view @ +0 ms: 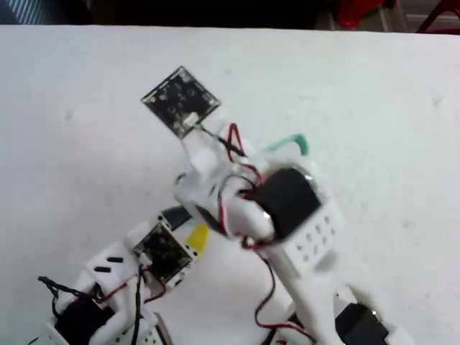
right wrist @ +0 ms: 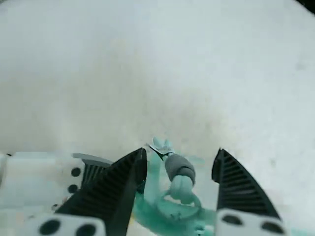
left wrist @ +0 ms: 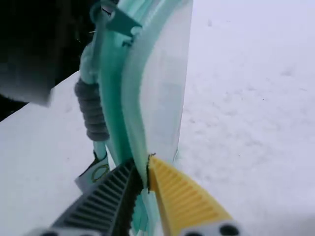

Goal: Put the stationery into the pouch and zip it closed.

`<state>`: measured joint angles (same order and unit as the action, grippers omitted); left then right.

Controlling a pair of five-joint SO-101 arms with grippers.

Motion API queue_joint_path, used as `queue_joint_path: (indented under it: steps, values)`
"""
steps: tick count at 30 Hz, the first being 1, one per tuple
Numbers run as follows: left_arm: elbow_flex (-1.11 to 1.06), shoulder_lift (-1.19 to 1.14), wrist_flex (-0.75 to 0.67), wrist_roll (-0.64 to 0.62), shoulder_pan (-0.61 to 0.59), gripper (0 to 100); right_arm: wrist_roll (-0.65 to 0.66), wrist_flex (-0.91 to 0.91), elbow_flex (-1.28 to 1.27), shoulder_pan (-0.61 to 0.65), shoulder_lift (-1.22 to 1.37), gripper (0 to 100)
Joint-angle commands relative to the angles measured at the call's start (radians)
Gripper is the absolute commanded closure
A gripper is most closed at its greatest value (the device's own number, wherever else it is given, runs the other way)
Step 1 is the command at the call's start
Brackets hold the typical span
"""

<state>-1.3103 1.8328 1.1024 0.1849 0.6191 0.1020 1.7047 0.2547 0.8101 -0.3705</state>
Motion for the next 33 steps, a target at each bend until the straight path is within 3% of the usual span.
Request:
queue_joint_path:
  steps: [1,9,14,18,29,33]
  values:
    - [-0.005,-0.001,0.002,0.011,0.015,98,-0.003,0.021,-0.026,-0.058,-0.035,78.9]
    - [-0.005,-0.001,0.000,0.011,0.015,98,0.034,0.021,-0.157,-0.012,-0.033,79.3]
    - [-0.005,-0.001,0.000,0.009,0.015,98,0.081,0.021,-0.199,-0.013,-0.033,98.7]
    - [-0.005,-0.001,0.000,0.009,0.015,98,0.081,0.019,-0.193,-0.013,-0.035,98.5]
    - [0.005,-0.001,-0.006,0.009,0.005,97,0.081,0.015,0.301,-0.015,-0.039,98.1]
    - [0.058,-0.001,-0.003,-0.005,-0.031,88,0.081,0.013,0.391,-0.015,-0.036,98.1]
